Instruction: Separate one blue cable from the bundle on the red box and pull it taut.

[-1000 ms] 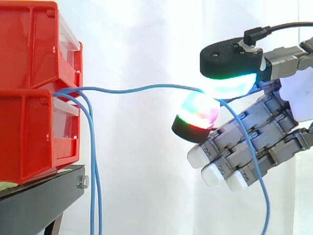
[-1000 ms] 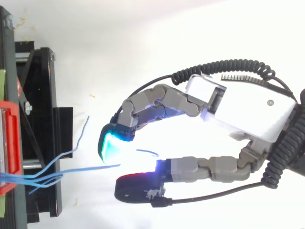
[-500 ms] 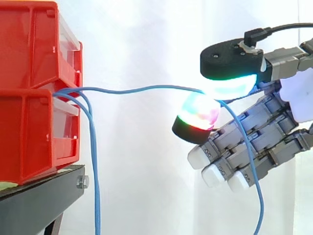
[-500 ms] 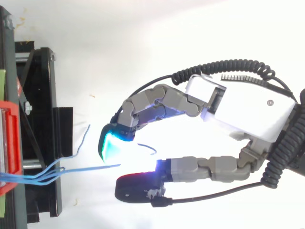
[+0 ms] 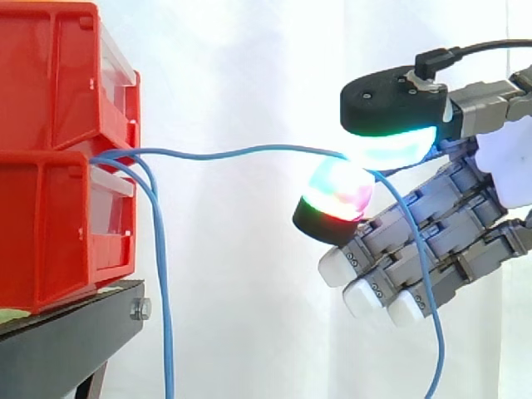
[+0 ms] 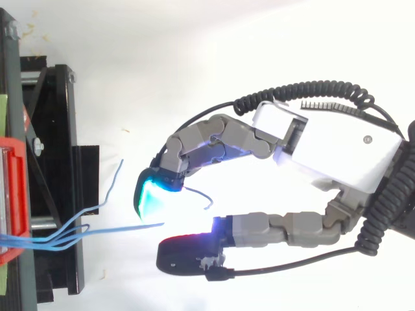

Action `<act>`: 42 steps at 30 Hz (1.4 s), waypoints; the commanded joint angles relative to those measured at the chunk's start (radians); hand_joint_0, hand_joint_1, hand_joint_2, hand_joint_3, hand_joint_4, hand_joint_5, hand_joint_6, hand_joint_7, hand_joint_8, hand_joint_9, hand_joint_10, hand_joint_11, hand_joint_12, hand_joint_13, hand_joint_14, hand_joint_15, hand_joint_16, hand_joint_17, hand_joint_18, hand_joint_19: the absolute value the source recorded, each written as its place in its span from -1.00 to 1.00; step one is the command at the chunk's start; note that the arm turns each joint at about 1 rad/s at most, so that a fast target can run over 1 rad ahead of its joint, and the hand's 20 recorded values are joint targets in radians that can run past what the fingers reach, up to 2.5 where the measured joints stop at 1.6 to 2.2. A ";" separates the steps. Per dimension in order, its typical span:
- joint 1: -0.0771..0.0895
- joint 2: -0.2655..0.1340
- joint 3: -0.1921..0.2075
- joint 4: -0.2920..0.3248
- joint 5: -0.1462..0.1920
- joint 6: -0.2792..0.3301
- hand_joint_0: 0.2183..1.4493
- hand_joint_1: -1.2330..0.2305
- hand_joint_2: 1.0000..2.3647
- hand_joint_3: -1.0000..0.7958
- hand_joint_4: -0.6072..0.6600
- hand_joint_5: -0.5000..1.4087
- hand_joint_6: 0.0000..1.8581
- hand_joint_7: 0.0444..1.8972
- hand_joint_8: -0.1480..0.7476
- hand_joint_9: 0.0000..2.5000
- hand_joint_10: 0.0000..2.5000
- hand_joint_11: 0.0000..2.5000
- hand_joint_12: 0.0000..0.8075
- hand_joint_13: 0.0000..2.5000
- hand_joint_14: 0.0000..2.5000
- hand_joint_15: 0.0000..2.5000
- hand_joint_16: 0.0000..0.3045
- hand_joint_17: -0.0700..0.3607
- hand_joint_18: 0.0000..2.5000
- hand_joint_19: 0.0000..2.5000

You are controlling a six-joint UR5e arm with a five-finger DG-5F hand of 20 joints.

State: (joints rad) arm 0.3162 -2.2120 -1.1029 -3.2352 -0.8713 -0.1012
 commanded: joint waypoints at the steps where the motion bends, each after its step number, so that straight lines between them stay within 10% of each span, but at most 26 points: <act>1: 0.000 0.000 0.000 0.000 0.000 0.000 -0.32 -0.54 -0.99 0.09 -0.45 -0.55 0.02 -0.14 -0.22 -0.51 -0.99 -0.80 -0.14 -0.56 -0.99 -0.71 -0.65 -0.12 -0.60 -0.63; 42: 0.000 0.000 -0.003 0.000 0.000 0.000 -0.31 -0.54 -0.99 0.09 -0.45 -0.55 0.02 -0.14 -0.23 -0.50 -0.99 -0.80 -0.18 -0.56 -0.99 -0.70 -0.67 -0.15 -0.57 -0.60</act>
State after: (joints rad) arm 0.3161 -2.2120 -1.1058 -3.2352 -0.8713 -0.1012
